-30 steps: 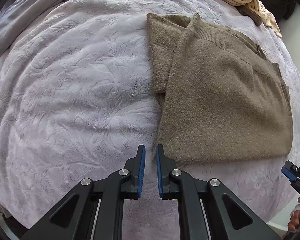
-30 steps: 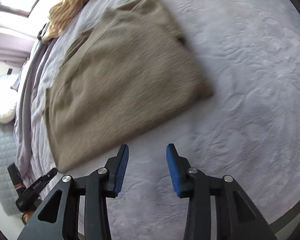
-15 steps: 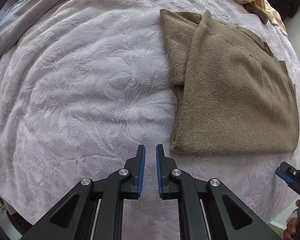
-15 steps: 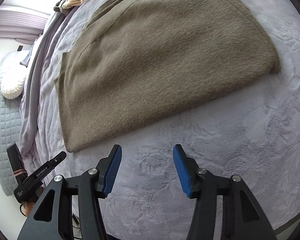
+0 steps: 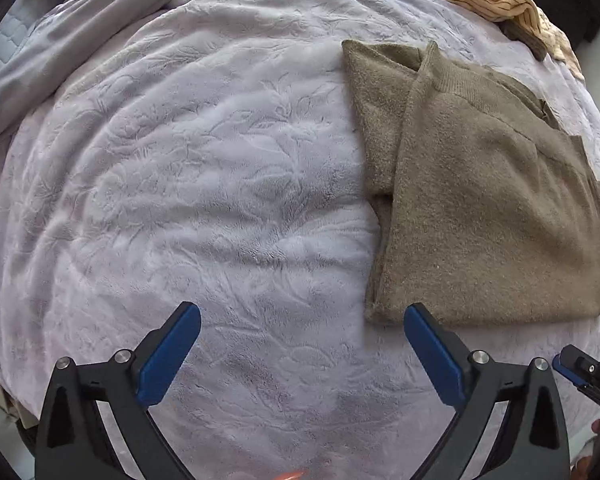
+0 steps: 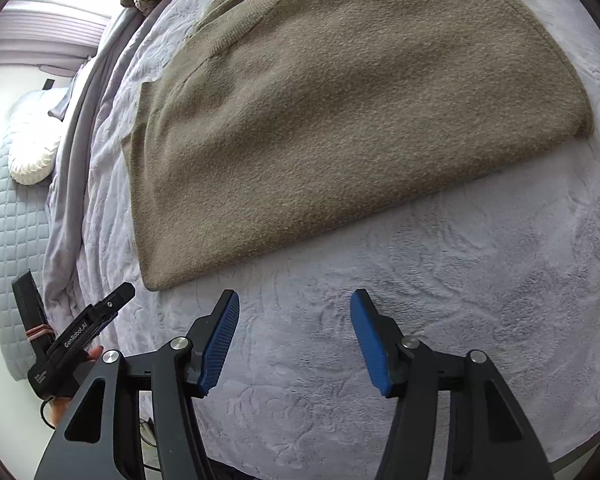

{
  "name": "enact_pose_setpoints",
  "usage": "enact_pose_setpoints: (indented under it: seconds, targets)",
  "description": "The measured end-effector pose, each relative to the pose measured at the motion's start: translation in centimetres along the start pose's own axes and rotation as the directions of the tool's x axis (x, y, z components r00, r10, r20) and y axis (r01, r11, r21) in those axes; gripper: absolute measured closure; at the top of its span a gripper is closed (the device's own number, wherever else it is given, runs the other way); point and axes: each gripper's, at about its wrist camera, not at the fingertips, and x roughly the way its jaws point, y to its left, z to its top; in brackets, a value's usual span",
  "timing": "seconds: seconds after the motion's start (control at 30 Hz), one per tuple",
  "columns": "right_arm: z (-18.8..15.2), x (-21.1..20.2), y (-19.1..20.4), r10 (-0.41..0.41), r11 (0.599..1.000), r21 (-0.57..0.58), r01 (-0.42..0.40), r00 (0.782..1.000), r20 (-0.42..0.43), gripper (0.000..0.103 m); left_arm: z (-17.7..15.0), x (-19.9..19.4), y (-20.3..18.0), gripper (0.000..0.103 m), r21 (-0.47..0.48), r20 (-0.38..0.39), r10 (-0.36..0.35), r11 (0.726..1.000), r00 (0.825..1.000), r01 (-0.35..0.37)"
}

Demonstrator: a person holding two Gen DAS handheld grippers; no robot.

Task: Fold small clothes
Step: 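Bring both open grippers toward the side edge of the folded sweater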

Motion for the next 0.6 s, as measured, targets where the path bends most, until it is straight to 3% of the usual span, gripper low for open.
enact_pose_setpoints:
  seconds: [0.4,0.6]
  targets:
    - [-0.2,2.1,2.3,0.050,0.999,-0.014,-0.051,0.998,-0.039,0.039,1.6,1.7,0.7,0.001,0.007,-0.037,0.029,1.000,0.999,-0.029]
    - [-0.2,3.1,3.1,0.072,0.997,-0.008,-0.073,0.996,-0.058,0.039,2.2,2.9,1.2,0.001,0.009,-0.057,0.006,1.000,0.998,-0.005]
